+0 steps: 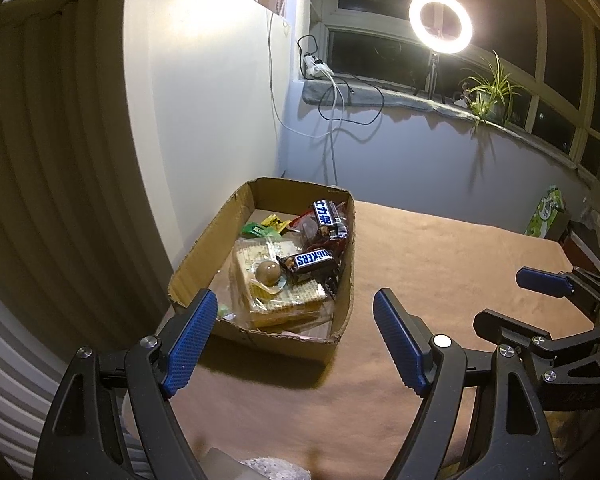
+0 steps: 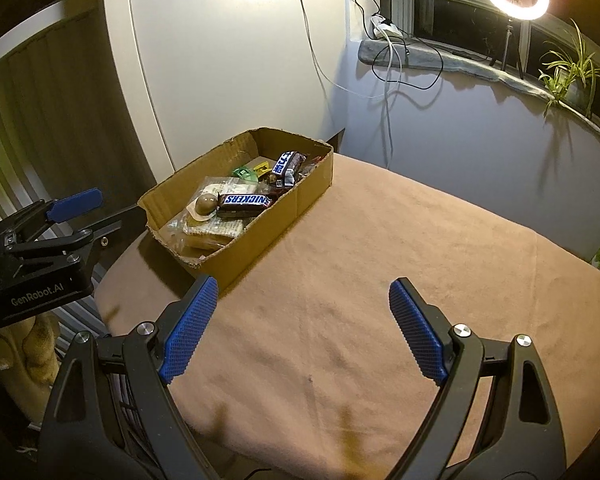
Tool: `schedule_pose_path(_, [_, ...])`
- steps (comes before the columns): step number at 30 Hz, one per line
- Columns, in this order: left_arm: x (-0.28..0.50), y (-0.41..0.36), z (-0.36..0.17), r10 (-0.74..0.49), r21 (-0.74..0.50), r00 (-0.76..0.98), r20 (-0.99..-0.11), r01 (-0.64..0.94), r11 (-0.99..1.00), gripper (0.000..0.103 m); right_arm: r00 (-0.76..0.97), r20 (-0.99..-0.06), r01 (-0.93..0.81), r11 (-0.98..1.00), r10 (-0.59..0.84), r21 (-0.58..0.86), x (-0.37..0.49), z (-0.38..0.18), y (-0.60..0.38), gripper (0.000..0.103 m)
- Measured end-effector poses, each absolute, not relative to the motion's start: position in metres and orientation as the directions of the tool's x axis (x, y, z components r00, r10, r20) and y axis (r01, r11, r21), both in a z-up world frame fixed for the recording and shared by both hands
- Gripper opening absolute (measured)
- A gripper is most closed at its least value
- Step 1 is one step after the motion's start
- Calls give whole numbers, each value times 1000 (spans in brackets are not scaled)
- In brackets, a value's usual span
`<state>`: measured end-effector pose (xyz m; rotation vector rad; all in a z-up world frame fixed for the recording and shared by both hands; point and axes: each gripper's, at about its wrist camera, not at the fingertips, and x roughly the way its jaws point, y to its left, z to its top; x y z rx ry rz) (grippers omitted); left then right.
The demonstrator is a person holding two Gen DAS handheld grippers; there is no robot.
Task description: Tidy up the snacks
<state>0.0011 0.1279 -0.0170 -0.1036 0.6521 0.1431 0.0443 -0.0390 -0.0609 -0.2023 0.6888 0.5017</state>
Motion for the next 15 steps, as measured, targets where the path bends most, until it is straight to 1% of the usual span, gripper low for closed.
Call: schedule_pose_path(15, [-1,123,-16,101,-45,788,-607,-161,986,81,659,-657,-500,866,366,-18,40,-63,-39,90])
